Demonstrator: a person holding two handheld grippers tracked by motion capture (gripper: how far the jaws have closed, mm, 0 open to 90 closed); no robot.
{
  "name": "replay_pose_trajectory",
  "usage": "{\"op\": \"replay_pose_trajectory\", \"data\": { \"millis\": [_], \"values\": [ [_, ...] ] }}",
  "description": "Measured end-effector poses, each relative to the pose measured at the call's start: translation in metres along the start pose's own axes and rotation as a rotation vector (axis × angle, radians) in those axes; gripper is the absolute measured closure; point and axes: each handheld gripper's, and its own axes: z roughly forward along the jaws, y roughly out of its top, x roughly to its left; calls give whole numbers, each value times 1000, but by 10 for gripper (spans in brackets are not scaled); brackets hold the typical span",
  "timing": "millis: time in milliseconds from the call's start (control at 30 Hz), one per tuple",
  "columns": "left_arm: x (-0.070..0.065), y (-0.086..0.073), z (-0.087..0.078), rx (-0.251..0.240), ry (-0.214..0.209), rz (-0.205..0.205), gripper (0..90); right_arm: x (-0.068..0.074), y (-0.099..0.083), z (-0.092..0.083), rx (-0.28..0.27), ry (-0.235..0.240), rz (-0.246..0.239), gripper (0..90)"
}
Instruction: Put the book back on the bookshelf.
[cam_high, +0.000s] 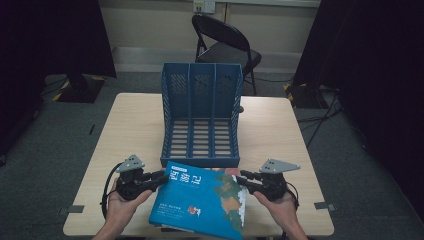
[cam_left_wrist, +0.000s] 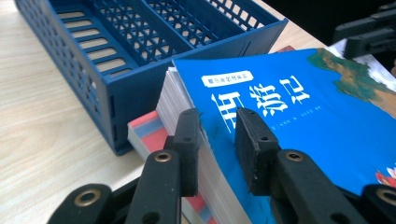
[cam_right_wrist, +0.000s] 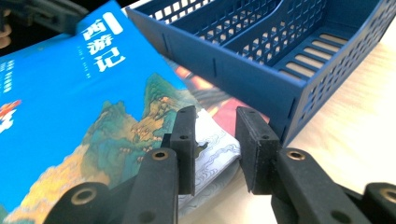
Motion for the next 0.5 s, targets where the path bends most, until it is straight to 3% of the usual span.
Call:
{"op": "replay_pose_trajectory", "data": {
  "millis": [67,167,300,400,500],
  "values": [
    [0,1,2,3,3,14,719,2,-2,-3,-1,2,-1,695],
    [1,9,11,19,-27,53,725,7,-9,-16,20,28,2,699],
    [4,14,21,12,-42,52,735,7,-12,-23,24,64,1,704],
    [4,15,23,10,-47,44,736,5,-9,-21,18,70,2,699],
    [5,15,24,4,-50,43,736,5,5,-8,11,78,-22,681]
  ]
}}
